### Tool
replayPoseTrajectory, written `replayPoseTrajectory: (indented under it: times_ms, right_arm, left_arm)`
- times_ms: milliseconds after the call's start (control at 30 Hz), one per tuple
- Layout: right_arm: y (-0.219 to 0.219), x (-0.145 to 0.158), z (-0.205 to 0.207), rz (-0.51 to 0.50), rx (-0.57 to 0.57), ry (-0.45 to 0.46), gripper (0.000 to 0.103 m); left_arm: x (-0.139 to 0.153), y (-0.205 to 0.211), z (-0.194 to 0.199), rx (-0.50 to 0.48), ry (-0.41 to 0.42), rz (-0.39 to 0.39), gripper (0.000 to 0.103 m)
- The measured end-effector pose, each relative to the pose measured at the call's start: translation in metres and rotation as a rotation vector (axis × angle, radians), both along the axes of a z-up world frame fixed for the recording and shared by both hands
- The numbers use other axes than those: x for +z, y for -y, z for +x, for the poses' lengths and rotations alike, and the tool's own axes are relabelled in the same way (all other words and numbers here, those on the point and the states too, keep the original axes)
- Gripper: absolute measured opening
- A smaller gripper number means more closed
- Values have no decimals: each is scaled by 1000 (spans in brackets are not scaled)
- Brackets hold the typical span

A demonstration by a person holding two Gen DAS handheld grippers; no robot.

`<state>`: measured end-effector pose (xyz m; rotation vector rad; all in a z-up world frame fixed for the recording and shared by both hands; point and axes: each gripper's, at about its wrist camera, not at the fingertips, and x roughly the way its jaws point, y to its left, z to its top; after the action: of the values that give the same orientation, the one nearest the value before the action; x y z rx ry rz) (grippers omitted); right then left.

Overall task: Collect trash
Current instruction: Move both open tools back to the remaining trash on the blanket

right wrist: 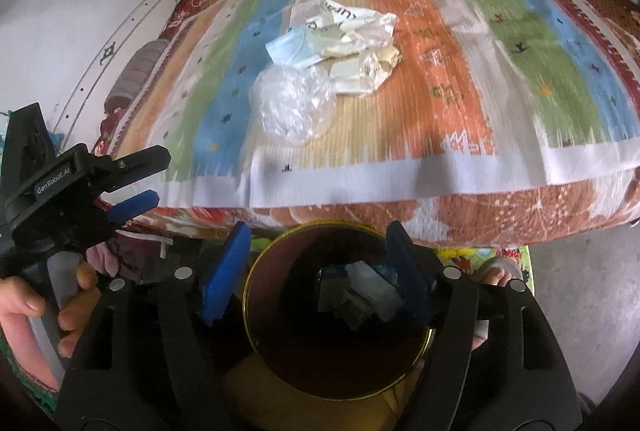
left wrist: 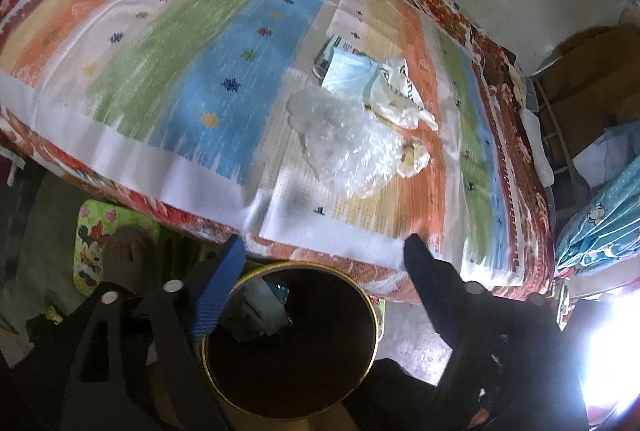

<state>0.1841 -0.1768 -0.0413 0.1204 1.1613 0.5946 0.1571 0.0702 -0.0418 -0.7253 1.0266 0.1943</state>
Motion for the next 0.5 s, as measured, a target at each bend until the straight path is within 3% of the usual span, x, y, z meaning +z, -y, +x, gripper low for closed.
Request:
replayPoseTrajectory:
  times_ms: [133,333,500]
  right_arm:
    - [1,7,8,-7,-5,23,76]
    - [5,15,19,-15,-11,49,92]
    - [5,17,32,-5,-21,57,94]
  left_arm:
    - [3,-2,8,2,16,18,95]
    - [9,-9,18,44,10,82,97]
    - [8,-26,30,73,14,38,97]
